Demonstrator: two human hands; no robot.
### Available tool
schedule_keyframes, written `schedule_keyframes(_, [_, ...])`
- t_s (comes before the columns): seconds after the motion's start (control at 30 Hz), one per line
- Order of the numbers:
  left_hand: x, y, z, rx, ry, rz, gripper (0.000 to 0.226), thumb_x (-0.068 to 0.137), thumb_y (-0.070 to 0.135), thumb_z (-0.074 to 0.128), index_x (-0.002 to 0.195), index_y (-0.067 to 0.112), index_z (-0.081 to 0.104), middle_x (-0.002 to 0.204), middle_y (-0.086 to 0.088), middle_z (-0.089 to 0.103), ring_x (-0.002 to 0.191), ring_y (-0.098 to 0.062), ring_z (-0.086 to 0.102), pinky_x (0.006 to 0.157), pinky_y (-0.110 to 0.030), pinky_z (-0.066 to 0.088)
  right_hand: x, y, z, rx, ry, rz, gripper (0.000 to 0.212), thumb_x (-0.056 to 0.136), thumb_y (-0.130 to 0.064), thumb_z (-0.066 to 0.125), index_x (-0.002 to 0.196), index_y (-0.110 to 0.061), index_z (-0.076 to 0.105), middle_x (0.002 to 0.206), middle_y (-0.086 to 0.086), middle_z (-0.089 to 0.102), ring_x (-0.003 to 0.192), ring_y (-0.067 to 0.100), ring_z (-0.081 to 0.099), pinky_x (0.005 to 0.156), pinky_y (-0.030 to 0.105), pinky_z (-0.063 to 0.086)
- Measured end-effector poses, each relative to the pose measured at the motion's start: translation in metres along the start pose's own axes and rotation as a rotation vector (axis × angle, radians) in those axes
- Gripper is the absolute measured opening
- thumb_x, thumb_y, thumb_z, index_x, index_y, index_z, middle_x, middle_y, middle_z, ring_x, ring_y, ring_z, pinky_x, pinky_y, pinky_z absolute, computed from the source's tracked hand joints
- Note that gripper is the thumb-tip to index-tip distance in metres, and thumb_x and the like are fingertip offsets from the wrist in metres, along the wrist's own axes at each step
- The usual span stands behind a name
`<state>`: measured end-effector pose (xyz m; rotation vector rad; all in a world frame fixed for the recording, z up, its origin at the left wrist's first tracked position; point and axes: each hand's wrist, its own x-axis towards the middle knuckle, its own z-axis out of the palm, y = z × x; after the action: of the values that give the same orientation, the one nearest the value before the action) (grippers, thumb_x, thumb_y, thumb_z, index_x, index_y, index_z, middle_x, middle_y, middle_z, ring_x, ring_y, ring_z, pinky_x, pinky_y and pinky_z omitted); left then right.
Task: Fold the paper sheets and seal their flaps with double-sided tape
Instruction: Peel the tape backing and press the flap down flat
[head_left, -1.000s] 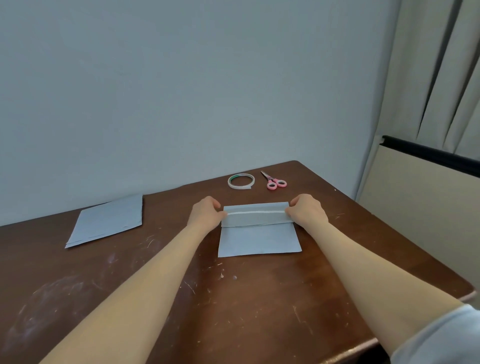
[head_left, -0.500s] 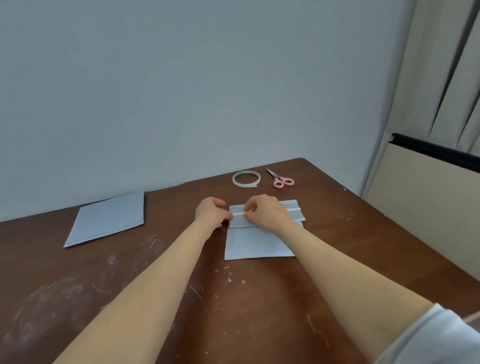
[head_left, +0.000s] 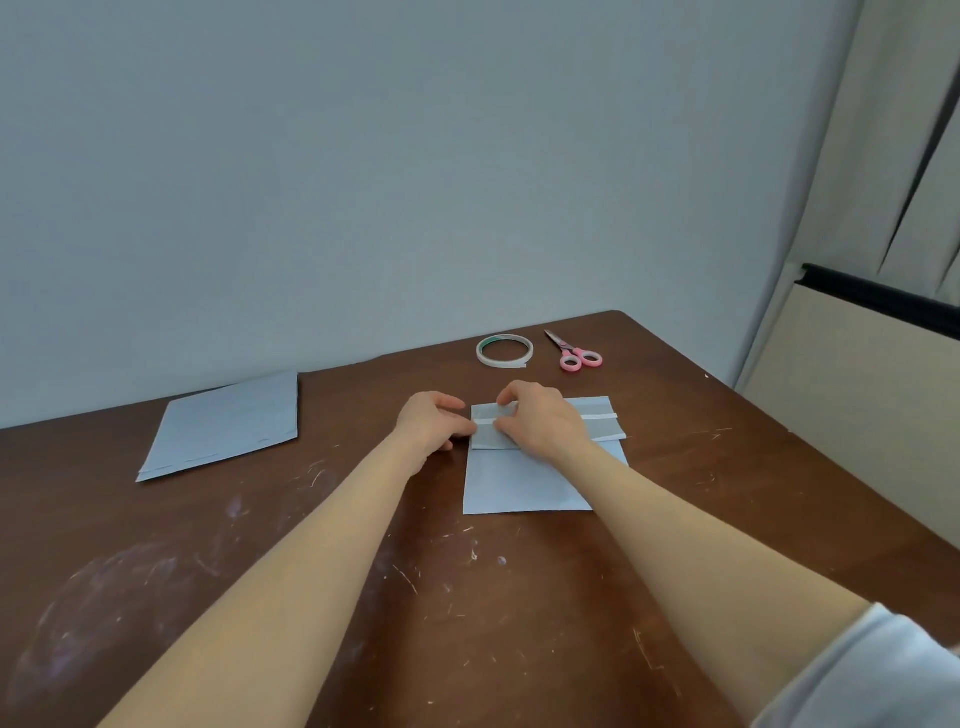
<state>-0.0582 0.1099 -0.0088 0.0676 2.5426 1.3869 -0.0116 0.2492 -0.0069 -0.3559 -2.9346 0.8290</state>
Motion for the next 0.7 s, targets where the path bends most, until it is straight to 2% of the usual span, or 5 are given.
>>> schedule_keyframes(0.2, [-0.003, 0.001, 0.000, 0.026, -0.006, 0.021, 0.022, 0.088, 0.010, 0.064, 0.108, 0.015, 0.070, 0.088, -0.003, 0.063, 0.066, -0.011, 0.051, 0.056, -0.016, 0.044, 0.003, -0.009, 0.001, -0.076, -0.010, 0.012, 0.030, 0.095, -0.026, 0.053, 0.125, -0.025, 0.058, 0.130, 0.002, 0.056, 0.116, 0.022, 0.055, 0.090, 0.033, 0.046])
schedule_keyframes(0.33, [-0.001, 0.001, -0.001, 0.039, -0.010, 0.018, 0.027, 0.088, 0.011, 0.064, 0.114, 0.015, 0.068, 0.094, -0.004, 0.064, 0.063, -0.011, 0.050, 0.056, -0.017, 0.044, 0.008, -0.010, 0.003, -0.090, -0.005, 0.034, 0.034, 0.095, -0.026, 0.053, 0.129, -0.023, 0.053, 0.132, 0.004, 0.054, 0.118, 0.024, 0.054, 0.093, 0.035, 0.045])
schedule_keyframes(0.47, [-0.001, 0.001, 0.000, 0.095, -0.021, 0.030, 0.031, 0.085, 0.015, 0.068, 0.116, 0.016, 0.066, 0.099, -0.003, 0.066, 0.059, -0.011, 0.049, 0.057, -0.018, 0.044, 0.010, -0.013, 0.003, -0.121, -0.032, 0.049, 0.028, 0.095, -0.025, 0.053, 0.121, -0.019, 0.062, 0.122, 0.005, 0.061, 0.111, 0.024, 0.058, 0.088, 0.033, 0.048])
schedule_keyframes(0.6, [0.002, 0.004, 0.002, 0.202, -0.020, 0.056, 0.030, 0.084, 0.019, 0.070, 0.113, 0.014, 0.069, 0.102, -0.005, 0.067, 0.053, -0.011, 0.044, 0.051, -0.018, 0.038, 0.014, -0.015, 0.005, -0.107, -0.038, 0.073, 0.025, 0.095, -0.024, 0.054, 0.117, -0.016, 0.063, 0.116, 0.006, 0.064, 0.105, 0.024, 0.060, 0.085, 0.033, 0.050])
schedule_keyframes(0.7, [0.005, 0.006, 0.005, 0.259, -0.024, 0.059, 0.027, 0.085, 0.019, 0.070, 0.111, 0.012, 0.070, 0.099, -0.006, 0.066, 0.060, -0.014, 0.050, 0.061, -0.024, 0.047, 0.016, -0.015, 0.005, -0.094, -0.047, 0.065, 0.027, 0.095, -0.025, 0.055, 0.120, -0.019, 0.062, 0.120, 0.005, 0.063, 0.108, 0.024, 0.059, 0.087, 0.033, 0.049])
